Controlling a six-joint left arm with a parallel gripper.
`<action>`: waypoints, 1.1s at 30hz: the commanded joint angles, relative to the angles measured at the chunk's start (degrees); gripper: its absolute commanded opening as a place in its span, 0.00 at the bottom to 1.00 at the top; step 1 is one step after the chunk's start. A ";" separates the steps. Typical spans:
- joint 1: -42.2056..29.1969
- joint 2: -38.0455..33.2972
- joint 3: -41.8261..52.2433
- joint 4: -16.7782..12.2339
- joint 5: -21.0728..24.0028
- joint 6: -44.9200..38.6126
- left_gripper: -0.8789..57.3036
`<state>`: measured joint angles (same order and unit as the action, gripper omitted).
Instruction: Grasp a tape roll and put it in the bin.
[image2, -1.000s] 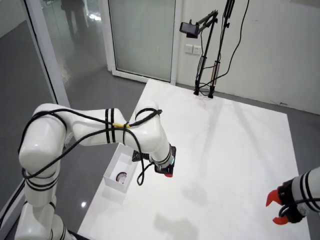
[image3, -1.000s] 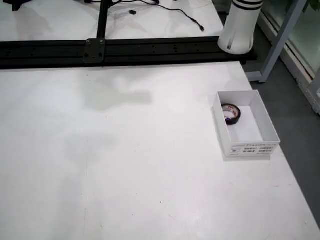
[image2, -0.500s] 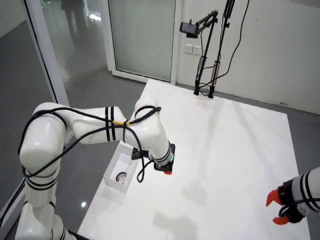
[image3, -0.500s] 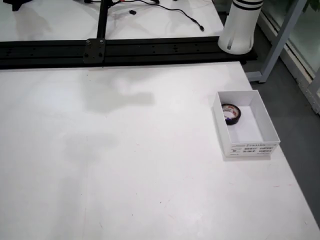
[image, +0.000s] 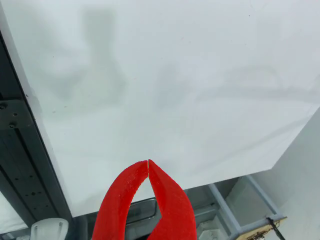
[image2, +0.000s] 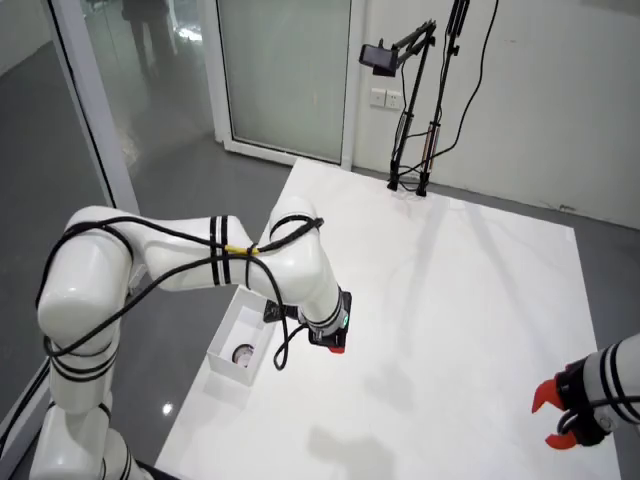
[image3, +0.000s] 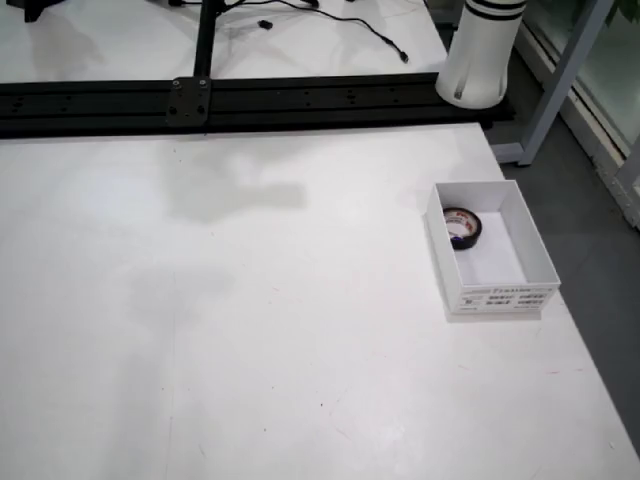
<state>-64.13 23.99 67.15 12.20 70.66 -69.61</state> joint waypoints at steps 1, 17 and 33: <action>-0.82 0.00 0.09 0.02 0.00 0.00 0.01; 0.76 0.00 0.09 0.02 0.00 0.00 0.01; 0.23 0.00 0.09 0.02 0.00 0.00 0.01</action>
<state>-63.65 23.99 67.24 12.22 70.66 -69.61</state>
